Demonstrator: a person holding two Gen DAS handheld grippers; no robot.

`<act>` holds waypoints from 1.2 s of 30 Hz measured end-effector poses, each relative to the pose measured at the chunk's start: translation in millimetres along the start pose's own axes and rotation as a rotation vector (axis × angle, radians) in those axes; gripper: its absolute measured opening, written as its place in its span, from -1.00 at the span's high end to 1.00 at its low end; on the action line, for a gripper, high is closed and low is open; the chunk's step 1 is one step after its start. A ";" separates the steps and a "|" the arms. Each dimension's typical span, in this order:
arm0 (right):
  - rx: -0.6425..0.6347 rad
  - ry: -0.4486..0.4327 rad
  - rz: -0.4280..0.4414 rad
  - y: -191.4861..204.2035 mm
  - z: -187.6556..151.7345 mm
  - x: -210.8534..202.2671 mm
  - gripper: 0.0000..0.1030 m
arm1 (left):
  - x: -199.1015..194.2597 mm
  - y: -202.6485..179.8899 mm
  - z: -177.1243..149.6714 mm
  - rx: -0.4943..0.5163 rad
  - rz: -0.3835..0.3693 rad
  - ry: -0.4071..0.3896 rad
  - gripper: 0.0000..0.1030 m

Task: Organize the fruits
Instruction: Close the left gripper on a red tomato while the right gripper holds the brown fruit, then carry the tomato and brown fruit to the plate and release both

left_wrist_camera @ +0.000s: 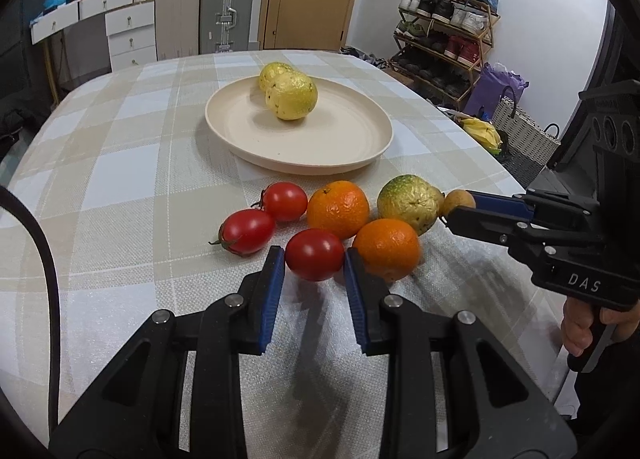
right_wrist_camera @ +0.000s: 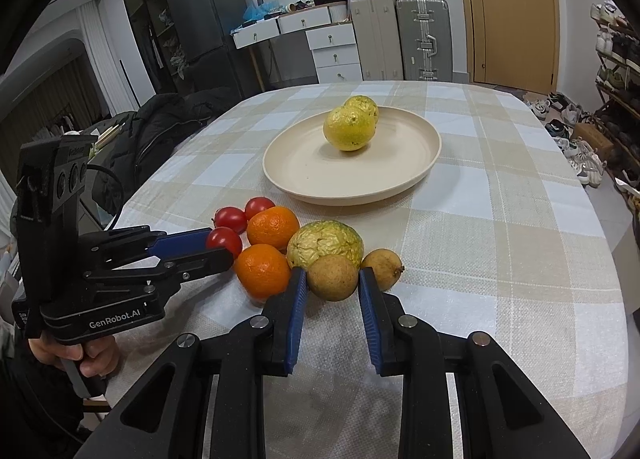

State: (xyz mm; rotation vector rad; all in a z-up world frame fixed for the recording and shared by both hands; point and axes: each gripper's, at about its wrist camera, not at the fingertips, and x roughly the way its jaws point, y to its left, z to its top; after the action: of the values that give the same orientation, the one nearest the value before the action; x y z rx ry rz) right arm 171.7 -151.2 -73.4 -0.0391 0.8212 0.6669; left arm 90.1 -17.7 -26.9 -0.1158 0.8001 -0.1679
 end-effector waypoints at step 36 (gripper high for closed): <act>0.064 -0.140 0.028 -13.0 34.6 -8.7 0.47 | -13.5 4.2 50.3 -0.004 0.034 -0.125 0.46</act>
State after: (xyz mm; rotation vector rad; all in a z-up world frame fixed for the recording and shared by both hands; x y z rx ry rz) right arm 197.7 -156.5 -46.3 0.0766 0.7084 0.6621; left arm 117.6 -9.0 16.7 -0.1158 0.6777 -0.1260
